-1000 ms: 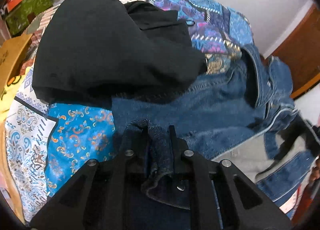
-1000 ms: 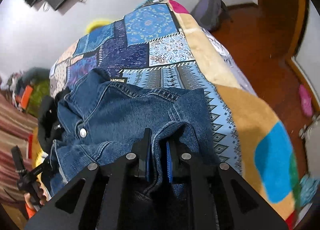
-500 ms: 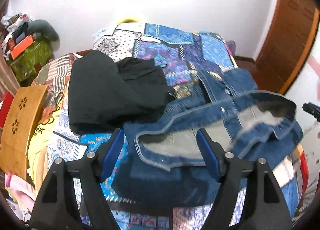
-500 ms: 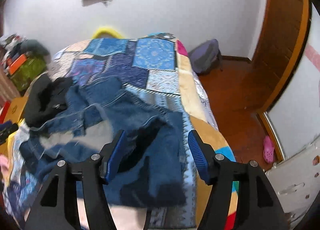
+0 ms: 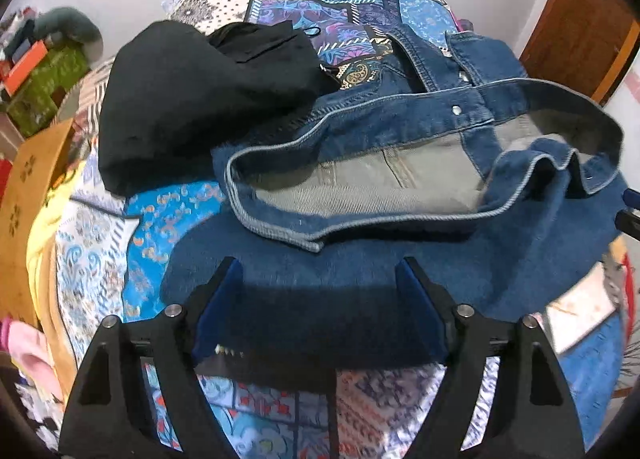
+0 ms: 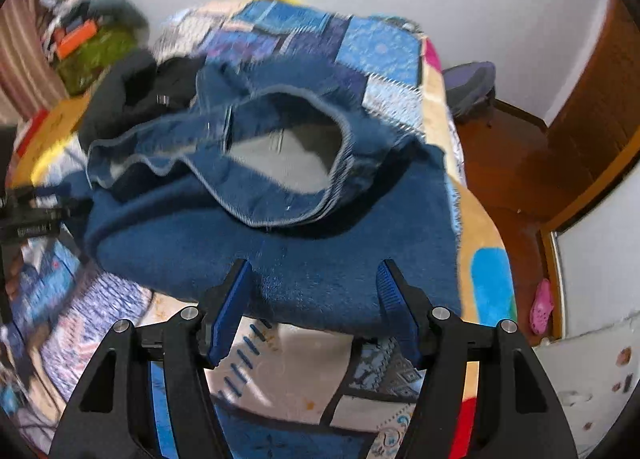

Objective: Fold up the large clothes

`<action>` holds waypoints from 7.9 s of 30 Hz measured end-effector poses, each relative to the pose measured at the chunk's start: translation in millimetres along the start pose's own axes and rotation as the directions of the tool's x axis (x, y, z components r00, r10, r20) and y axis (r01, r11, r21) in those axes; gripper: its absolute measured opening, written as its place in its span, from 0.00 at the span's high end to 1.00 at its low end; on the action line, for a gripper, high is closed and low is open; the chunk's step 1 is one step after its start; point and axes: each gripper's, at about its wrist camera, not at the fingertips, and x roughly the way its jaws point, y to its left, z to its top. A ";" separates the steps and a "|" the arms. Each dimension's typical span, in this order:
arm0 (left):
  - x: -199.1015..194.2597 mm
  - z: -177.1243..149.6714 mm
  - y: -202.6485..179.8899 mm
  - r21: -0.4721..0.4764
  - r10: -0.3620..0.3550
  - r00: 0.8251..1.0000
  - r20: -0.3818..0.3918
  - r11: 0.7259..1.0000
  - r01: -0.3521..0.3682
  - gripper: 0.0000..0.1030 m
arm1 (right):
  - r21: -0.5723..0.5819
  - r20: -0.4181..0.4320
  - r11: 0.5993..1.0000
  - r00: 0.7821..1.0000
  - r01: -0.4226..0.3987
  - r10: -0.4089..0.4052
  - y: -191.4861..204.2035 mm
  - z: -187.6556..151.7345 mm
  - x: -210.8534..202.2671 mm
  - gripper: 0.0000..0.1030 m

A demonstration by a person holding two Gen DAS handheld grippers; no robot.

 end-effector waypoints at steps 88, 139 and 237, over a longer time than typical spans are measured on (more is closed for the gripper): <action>42.3 -27.9 59.3 -0.701 -0.324 0.945 0.042 0.664 0.259 0.65 | 0.082 0.039 0.997 0.999 0.014 -0.017 18.6 15.1 -0.3 0.29; -67.8 -7.7 -245.1 0.244 -0.292 0.953 0.084 0.933 0.265 0.84 | 0.304 0.034 0.951 0.999 -0.049 0.040 -60.9 -65.6 -48.1 0.23; -75.9 54.7 -35.9 -0.201 -0.536 0.844 0.015 0.825 0.528 0.56 | 0.379 -0.011 0.780 0.840 -0.498 0.542 -7.4 50.2 6.4 0.71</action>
